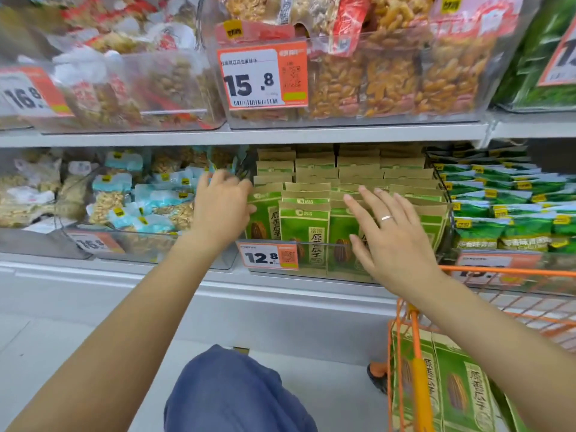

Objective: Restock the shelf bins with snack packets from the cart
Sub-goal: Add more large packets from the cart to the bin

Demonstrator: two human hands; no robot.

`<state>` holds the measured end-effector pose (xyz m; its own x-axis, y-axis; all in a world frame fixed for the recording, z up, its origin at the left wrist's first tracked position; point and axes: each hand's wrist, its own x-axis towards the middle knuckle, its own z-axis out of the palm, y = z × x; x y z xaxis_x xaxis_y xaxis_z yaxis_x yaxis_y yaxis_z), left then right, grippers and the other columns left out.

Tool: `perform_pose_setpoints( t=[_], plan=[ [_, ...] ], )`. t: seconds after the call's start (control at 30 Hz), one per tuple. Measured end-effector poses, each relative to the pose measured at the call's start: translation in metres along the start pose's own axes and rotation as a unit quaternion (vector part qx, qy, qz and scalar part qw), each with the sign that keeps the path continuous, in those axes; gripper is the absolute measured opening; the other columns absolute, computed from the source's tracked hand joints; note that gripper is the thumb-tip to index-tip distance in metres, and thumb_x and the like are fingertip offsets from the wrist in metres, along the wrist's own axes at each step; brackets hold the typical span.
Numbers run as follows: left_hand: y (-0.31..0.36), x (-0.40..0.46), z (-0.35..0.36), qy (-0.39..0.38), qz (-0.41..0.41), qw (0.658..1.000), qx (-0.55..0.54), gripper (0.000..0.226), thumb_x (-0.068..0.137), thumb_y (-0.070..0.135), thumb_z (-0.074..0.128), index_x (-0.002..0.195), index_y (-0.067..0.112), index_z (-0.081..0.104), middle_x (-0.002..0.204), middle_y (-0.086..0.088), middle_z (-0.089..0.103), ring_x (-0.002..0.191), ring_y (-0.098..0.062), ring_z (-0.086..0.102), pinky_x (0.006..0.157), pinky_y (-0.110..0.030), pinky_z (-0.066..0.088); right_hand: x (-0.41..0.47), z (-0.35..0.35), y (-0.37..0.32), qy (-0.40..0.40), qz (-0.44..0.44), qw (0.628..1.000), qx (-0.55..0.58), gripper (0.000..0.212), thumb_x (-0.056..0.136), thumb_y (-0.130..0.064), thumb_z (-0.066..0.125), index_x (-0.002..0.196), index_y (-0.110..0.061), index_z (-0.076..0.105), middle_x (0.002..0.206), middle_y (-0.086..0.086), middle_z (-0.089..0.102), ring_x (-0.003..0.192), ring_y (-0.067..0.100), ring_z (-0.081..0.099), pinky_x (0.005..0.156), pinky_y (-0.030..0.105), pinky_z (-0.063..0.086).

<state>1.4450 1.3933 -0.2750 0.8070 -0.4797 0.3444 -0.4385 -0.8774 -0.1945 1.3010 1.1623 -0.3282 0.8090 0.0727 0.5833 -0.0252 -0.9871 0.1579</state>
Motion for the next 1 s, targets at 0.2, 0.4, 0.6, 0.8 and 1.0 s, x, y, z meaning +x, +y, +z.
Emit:
perform_pose_setpoints(
  t=[0.2,0.4,0.6,0.8,1.0],
  plan=[
    [0.011,0.046,0.008,-0.170,0.116,0.975,0.080,0.102,0.071,0.055,0.076,0.144,0.005,0.027,0.148,-0.013,0.036,0.142,-0.029,0.028,0.119,-0.047,0.007,-0.002,0.002,0.001,-0.003,-0.009,1.000,-0.015,0.058,0.092,-0.032,0.041,0.145,-0.010,0.038,0.144,0.021,0.043,0.131,0.037,0.042,0.113,0.049,0.025],
    [0.010,0.050,0.024,-0.079,0.102,0.982,0.137,0.097,0.068,0.063,0.073,0.138,0.007,0.035,0.138,-0.014,0.042,0.127,-0.032,0.043,0.117,-0.050,0.016,-0.003,0.005,0.001,-0.003,-0.010,1.000,-0.014,0.060,0.090,-0.030,0.044,0.146,-0.010,0.037,0.145,0.021,0.042,0.130,0.036,0.041,0.113,0.048,0.023],
    [0.007,0.041,0.035,-0.001,0.112,0.980,0.166,0.091,0.075,0.062,0.067,0.138,0.005,0.034,0.142,-0.016,0.039,0.129,-0.034,0.040,0.117,-0.053,0.013,-0.007,0.006,-0.001,-0.006,-0.020,1.000,-0.005,0.061,0.087,-0.026,0.047,0.145,-0.009,0.038,0.145,0.021,0.041,0.133,0.037,0.039,0.115,0.050,0.022],
    [0.004,0.030,0.030,0.010,0.131,0.985,0.111,0.091,0.073,0.057,0.071,0.140,0.007,0.035,0.141,-0.016,0.044,0.127,-0.035,0.043,0.117,-0.055,0.012,-0.019,-0.021,0.024,0.034,-0.048,0.991,0.123,0.046,0.090,-0.022,0.047,0.134,-0.009,0.053,0.143,0.017,0.046,0.137,0.033,0.036,0.117,0.042,0.020],
    [0.017,-0.014,0.002,0.179,0.030,0.971,-0.155,0.057,0.089,0.031,0.062,0.134,0.001,0.045,0.125,-0.027,0.052,0.120,-0.039,0.045,0.110,-0.055,0.024,-0.106,-0.057,0.105,-0.010,-0.111,0.978,0.178,0.025,0.088,-0.012,0.049,0.089,-0.009,0.074,0.063,0.002,0.066,0.052,0.023,0.063,0.050,0.026,0.047]
  ],
)
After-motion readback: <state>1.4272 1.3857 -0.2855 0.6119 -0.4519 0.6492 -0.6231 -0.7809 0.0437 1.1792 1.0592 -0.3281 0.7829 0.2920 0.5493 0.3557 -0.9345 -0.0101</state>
